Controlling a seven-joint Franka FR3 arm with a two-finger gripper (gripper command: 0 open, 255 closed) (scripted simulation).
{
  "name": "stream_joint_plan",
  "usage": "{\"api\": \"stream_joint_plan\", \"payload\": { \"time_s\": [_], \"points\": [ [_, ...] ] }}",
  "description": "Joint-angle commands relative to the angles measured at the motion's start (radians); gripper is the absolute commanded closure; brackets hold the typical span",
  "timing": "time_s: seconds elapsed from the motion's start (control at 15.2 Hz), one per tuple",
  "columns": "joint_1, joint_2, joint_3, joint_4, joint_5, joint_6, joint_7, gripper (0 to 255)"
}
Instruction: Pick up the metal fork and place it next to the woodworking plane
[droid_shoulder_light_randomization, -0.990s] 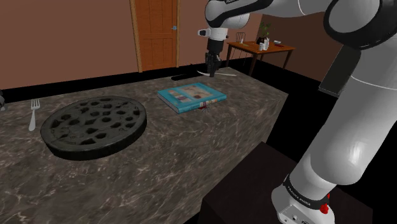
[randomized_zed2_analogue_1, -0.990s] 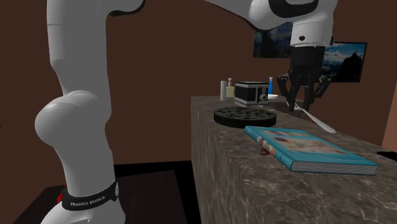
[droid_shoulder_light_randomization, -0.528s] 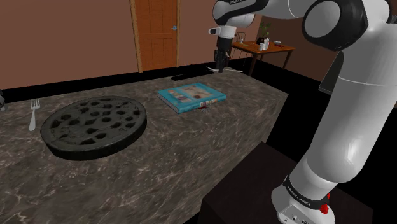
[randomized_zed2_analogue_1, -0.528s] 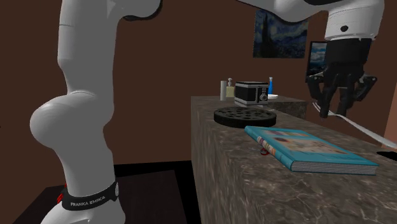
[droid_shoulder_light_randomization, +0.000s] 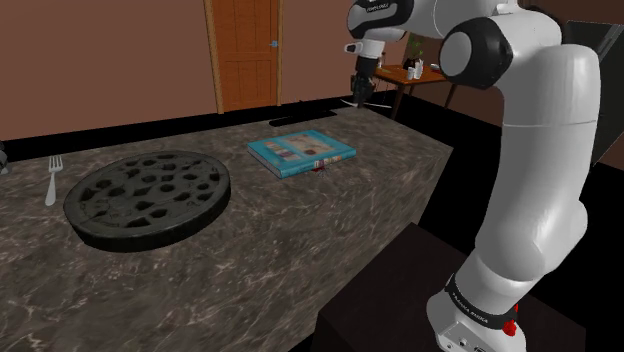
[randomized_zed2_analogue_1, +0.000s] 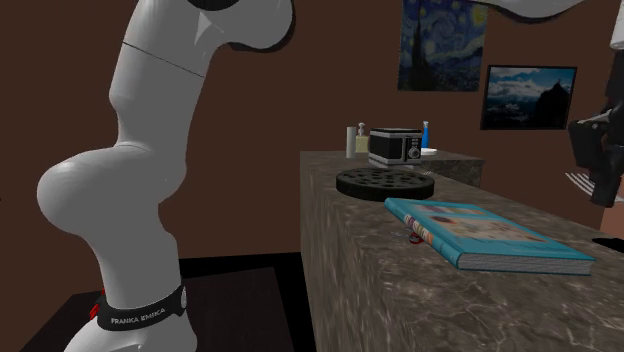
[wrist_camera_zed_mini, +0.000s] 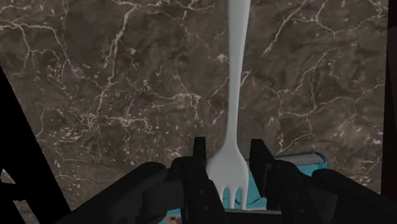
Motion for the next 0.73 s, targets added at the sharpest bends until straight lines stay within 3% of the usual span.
{"api": "stream_joint_plan", "payload": {
  "time_s": [0.0,0.33,0.66],
  "points": [
    [-0.048,0.075,-0.007,0.117,0.023,-0.048,-0.041,255],
    [-0.183,0.295,-0.003,0.473,0.077,-0.189,-0.108,255],
    [-0.164,0.267,-0.004,0.358,0.072,-0.103,-0.117,255]
  ]
}}
